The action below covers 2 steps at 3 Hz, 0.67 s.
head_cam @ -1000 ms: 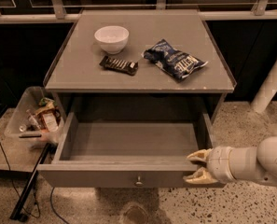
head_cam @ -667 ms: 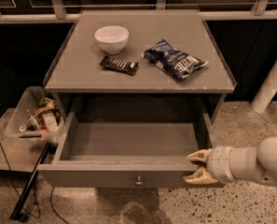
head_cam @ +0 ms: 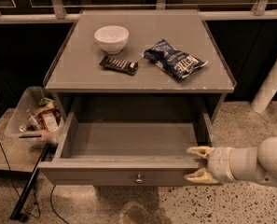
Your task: Open top drawer
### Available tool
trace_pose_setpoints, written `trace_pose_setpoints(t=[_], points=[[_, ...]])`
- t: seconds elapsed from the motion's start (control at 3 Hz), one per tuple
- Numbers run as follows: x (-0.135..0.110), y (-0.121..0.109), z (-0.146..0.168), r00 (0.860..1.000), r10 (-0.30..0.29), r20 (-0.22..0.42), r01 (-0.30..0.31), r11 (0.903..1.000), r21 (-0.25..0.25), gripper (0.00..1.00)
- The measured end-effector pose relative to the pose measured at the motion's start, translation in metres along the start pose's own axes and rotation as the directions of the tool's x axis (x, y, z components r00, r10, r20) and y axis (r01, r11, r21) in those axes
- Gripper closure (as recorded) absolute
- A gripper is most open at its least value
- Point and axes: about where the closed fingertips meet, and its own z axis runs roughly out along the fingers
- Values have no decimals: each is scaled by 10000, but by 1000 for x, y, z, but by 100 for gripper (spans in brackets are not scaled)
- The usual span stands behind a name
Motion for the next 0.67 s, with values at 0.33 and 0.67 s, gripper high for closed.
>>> trace_pose_setpoints(t=[0.33,0.67], points=[[0,0,0,10000,0,0,0,10000,0,0],[0,0,0,10000,0,0,0,10000,-1,0]])
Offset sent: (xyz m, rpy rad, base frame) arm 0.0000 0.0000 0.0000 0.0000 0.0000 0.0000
